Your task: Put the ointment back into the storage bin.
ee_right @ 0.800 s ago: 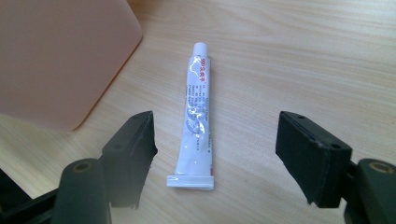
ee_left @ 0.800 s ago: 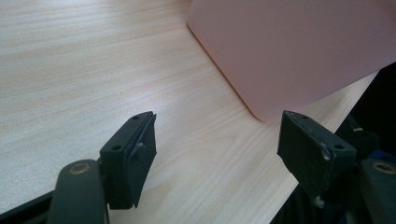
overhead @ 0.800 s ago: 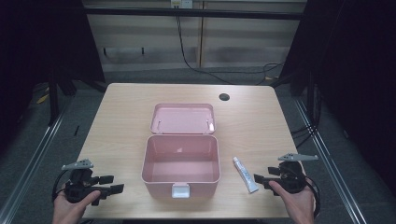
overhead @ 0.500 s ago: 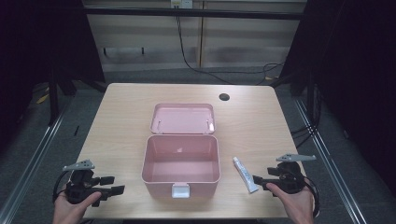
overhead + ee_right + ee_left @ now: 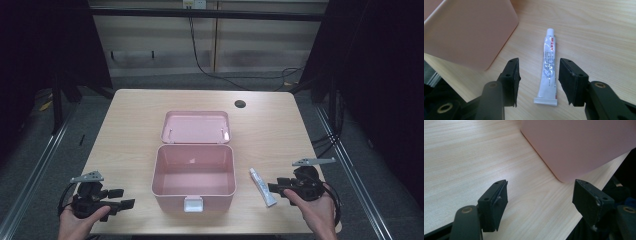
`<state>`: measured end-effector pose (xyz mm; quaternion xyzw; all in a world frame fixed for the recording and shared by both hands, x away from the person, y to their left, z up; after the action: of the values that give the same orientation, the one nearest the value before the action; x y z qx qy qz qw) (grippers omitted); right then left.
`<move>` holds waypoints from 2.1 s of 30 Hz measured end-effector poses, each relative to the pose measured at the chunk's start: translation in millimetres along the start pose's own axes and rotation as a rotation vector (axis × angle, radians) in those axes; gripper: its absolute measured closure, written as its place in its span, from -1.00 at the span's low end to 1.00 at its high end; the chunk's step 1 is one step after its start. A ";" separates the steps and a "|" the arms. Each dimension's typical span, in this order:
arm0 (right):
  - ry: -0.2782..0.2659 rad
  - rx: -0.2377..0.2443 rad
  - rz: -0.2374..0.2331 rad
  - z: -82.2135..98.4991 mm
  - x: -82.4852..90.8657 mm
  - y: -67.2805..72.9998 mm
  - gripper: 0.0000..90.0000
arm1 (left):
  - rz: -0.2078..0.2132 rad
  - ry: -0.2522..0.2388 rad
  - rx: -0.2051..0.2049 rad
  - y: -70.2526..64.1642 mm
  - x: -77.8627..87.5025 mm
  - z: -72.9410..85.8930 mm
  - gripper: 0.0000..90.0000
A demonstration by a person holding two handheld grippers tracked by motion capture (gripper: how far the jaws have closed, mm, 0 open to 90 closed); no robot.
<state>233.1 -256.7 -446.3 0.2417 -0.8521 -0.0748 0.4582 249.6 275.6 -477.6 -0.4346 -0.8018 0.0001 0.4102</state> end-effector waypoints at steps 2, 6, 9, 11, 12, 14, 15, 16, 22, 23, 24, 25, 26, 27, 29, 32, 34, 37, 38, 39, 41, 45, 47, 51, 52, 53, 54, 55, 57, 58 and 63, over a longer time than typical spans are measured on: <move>0.015 0.006 0.007 -1.5 -0.9 0.0 0.17 | 0.002 -0.002 0.000 0.0 0.3 0.2 -0.37; 0.075 0.026 0.037 -8.9 -3.0 3.4 0.29 | 0.003 -0.010 0.012 0.9 1.3 0.1 -0.37; 0.144 0.008 0.052 -15.6 -9.7 6.8 0.31 | 0.003 -0.011 0.005 -0.3 1.8 -0.3 -0.37; 0.194 0.001 0.051 -17.8 -14.9 8.2 0.31 | 0.007 -0.010 0.005 -1.2 1.2 -0.6 -0.37; 0.222 0.007 0.048 -18.4 -17.2 8.7 0.32 | 0.005 -0.010 0.003 -1.4 0.9 -0.7 -0.37; 0.274 0.017 0.072 -19.3 -20.5 9.4 0.33 | 0.006 -0.009 0.002 -1.5 0.8 -0.7 -0.37; 0.296 0.017 0.080 -19.9 -22.1 9.3 0.32 | 0.006 -0.009 0.006 -1.6 0.8 -0.8 -0.37; 0.314 0.010 0.085 -20.7 -23.6 9.4 0.32 | 0.006 -0.007 0.004 -1.3 1.0 -0.8 -0.37; 0.377 0.002 0.122 -27.8 -32.1 1.8 0.35 | 0.009 -0.008 0.004 -1.9 0.7 -0.8 -0.37; 0.388 0.001 0.132 -28.6 -33.6 1.8 0.36 | 0.009 -0.008 0.004 -1.9 0.6 -0.7 -0.37; 0.396 -0.005 0.134 -29.7 -34.5 2.3 0.37 | 0.009 -0.007 0.003 -1.8 0.7 -0.7 -0.37; 0.399 -0.001 0.136 -30.8 -35.8 2.3 0.37 | 0.009 -0.008 0.004 -1.7 0.8 -0.6 -0.37; 0.405 -0.002 0.135 -32.0 -37.0 3.3 0.36 | 0.009 -0.008 0.002 -1.6 0.8 -0.7 -0.37; 0.409 0.000 0.134 -33.0 -38.5 4.2 0.36 | 0.009 -0.008 0.002 -1.6 0.8 -0.7 -0.37; 0.417 0.000 0.136 -33.5 -40.5 5.1 0.37 | 0.009 -0.007 0.004 -1.9 0.7 -0.7 -0.37; 0.436 0.019 0.149 -34.1 -46.8 5.9 0.40 | 0.009 -0.005 0.003 -1.9 0.5 -0.7 -0.37; 0.441 0.031 0.151 -33.9 -51.1 5.2 0.41 | 0.009 -0.002 -0.001 -1.4 0.6 -0.6 -0.37; 0.452 0.048 0.142 -33.4 -57.7 2.9 0.44 | 0.012 -0.001 0.000 -1.5 0.4 -0.5 -0.36; 0.454 0.053 0.137 -33.4 -59.5 2.1 0.44 | 0.011 0.004 -0.002 -1.2 0.4 -0.4 -0.36; 0.462 0.050 0.133 -33.1 -61.3 1.6 0.44 | 0.009 0.005 -0.002 -1.3 0.2 -0.3 -0.36; 0.477 0.056 0.150 -32.9 -64.7 0.9 0.44 | 0.011 0.011 0.005 -1.4 -0.6 0.2 -0.36; 0.483 0.063 0.163 -32.7 -68.9 0.6 0.44 | 0.008 0.018 0.005 -0.7 -1.0 0.5 -0.36; 0.501 0.061 0.173 -32.3 -71.6 0.5 0.45 | 0.011 0.016 0.004 -1.1 -0.8 0.4 -0.36; 0.507 0.067 0.177 -32.4 -75.6 -0.2 0.47 | 0.012 0.019 0.003 -0.9 -0.8 0.4 -0.36; 0.507 0.067 0.177 -32.4 -75.6 -0.2 0.47 | 0.012 0.019 0.003 -0.9 -0.8 0.4 -0.36; 0.519 0.078 0.182 -32.0 -77.6 -0.1 0.48 | 0.010 0.017 0.004 -0.9 -0.8 0.5 -0.36; 0.519 0.078 0.182 -32.0 -77.6 -0.1 0.48 | 0.010 0.017 0.004 -0.9 -0.8 0.5 -0.36; 0.521 0.083 0.186 -31.6 -78.8 -0.1 0.49 | 0.009 0.017 0.005 -0.9 -0.8 0.4 -0.36; 0.530 0.090 0.189 -30.8 -80.7 0.2 0.53 | 0.009 0.017 0.005 -0.8 -0.9 0.4 -0.36; 0.540 0.094 0.184 -30.7 -82.3 -0.2 0.55 | 0.010 0.017 0.005 -0.9 -0.8 0.3 -0.36; 0.553 0.098 0.187 -30.3 -85.7 -0.2 0.55 | 0.009 0.018 0.007 -0.8 -0.8 0.4 -0.36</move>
<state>297.6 -212.9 -492.9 0.1951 -0.7159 0.0776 0.6658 249.0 274.6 -478.1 -0.4366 -0.7963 0.0006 0.4187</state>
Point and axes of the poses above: each handheld gripper's, and its own axes: x roughly backward along the jaws, z roughly out of its underside, y roughly to its left, the point moved 3 cm from there along -x, roughly forward along the jaws, and after that the axes turned 5 degrees about -x, right-handed, at the moved point
